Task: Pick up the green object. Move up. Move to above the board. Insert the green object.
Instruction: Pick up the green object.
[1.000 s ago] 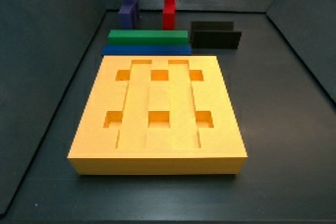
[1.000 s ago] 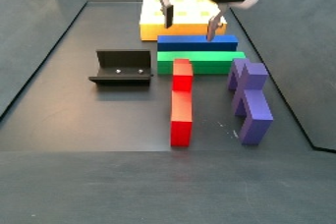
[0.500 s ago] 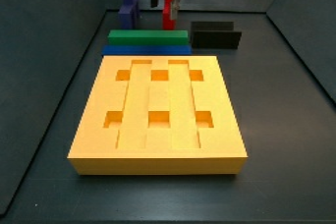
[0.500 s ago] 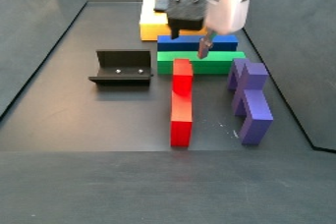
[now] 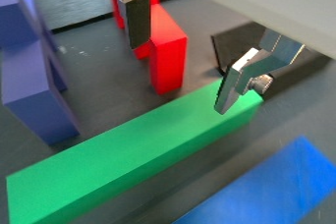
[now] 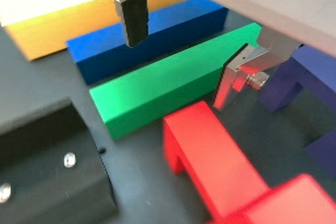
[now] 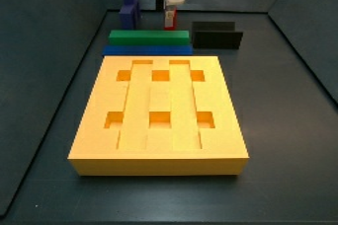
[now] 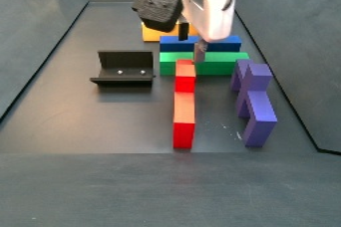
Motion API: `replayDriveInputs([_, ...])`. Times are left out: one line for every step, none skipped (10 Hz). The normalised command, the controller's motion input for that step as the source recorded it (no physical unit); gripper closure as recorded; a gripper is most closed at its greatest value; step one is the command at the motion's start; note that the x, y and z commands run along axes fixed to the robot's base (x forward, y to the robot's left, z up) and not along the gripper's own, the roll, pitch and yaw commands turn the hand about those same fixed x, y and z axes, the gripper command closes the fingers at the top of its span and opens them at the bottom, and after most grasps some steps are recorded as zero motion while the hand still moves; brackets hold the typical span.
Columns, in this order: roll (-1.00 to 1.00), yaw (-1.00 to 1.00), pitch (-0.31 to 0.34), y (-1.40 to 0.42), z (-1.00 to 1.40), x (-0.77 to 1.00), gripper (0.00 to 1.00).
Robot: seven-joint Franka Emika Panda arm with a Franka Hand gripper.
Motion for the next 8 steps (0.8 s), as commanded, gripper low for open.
replayDriveInputs([0.12, -0.18, 0.000, -0.32, -0.32, -0.07, 0.00])
replayDriveInputs([0.18, -0.21, 0.000, -0.32, -0.25, -0.22, 0.00])
replayDriveInputs([0.16, -0.22, -0.033, -0.19, -0.20, -0.30, 0.00])
replayDriveInputs([0.16, -0.26, -0.004, -0.06, -0.17, -0.21, 0.00])
replayDriveInputs([0.21, -0.36, 0.000, 0.00, -0.17, -0.14, 0.00])
replayDriveInputs([0.23, -0.37, 0.000, 0.00, -0.21, -0.23, 0.00])
replayDriveInputs([0.13, -0.31, 0.000, 0.00, -0.21, -0.21, 0.00])
replayDriveInputs([0.00, -0.22, -0.050, 0.00, -0.24, -0.20, 0.00])
